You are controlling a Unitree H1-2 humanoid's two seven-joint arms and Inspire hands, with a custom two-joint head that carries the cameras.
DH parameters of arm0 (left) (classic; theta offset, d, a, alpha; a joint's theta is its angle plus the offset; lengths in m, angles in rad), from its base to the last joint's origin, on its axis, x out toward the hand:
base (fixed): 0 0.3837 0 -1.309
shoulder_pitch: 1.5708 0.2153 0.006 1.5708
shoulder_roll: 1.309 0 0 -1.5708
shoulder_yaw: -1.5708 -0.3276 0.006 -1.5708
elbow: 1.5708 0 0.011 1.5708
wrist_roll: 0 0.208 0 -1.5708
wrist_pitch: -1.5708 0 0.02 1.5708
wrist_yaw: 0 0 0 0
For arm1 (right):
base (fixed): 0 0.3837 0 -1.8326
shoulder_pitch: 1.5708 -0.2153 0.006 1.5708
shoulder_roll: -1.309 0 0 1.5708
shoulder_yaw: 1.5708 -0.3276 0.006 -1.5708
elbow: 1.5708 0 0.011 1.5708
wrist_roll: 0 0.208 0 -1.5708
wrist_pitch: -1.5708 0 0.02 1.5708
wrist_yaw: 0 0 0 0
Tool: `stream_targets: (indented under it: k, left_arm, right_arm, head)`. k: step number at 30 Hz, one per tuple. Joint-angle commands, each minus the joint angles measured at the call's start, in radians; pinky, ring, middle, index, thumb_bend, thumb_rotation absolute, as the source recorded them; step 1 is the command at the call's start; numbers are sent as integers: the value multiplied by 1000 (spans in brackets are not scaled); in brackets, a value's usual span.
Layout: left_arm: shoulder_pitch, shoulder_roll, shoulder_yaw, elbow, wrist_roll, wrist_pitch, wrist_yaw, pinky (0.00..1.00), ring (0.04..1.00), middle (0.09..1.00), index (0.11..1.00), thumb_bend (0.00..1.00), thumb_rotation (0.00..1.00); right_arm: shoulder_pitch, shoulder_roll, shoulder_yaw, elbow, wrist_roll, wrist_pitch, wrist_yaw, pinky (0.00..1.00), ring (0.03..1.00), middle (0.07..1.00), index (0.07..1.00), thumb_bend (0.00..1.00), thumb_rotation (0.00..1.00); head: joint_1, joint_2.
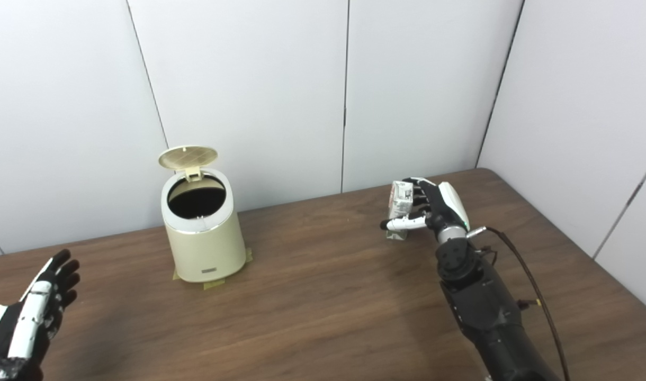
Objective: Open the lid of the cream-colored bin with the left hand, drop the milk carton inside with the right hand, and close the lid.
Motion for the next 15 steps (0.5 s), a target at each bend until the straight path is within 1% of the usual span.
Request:
stream_targets:
  k: [1,5,7,9,10,11,12,14,15]
  left_arm:
    - [-26,7,1,-24,-8,-15,2,1000,987,971,991,234,1000]
    - [-25,5,3,-16,-10,-23,3,998,979,966,989,239,1000]
    - [-23,2,7,-11,-18,-25,2,1000,981,966,988,245,1000]
    - [-23,2,8,-11,-19,-23,3,1000,986,969,988,257,1000]
    - [-23,3,8,-11,-18,-24,2,1000,984,967,985,264,1000]
    - [-22,6,6,-11,-17,-28,1,1000,982,965,984,265,1000]
    - [-22,7,6,-10,-17,-30,1,1000,981,964,984,263,1000]
    - [-21,7,7,-8,-20,-33,1,1000,980,964,984,267,1000]
    - [-21,7,7,-7,-20,-34,3,1000,980,966,987,265,1000]
  right_arm:
    - [-43,-19,-22,-9,6,-50,-29,666,718,731,759,867,121]
    - [-36,-10,-41,-14,21,-62,-42,658,705,710,744,859,100]
    - [-32,-3,-53,-17,29,-70,-55,627,668,685,717,838,72]
    - [-29,4,-64,-17,32,-84,-74,597,611,637,663,804,22]
    - [-27,7,-69,-17,36,-90,-78,577,583,607,580,665,73]
    - [-25,8,-73,-17,41,-95,-77,533,552,529,538,585,29]
    - [-23,9,-75,-17,47,-102,-73,500,534,506,518,558,15]
    - [-17,4,-71,-8,53,-141,-66,427,488,497,489,536,3]
    - [-15,2,-68,-4,54,-155,-65,412,474,497,484,533,1]
  head:
    - [0,1]
    - [1,3]
    - [2,3]
    - [2,3]
    - [3,5]
    - [3,5]
    - [2,5]
    - [-1,6]
    - [-1,6]
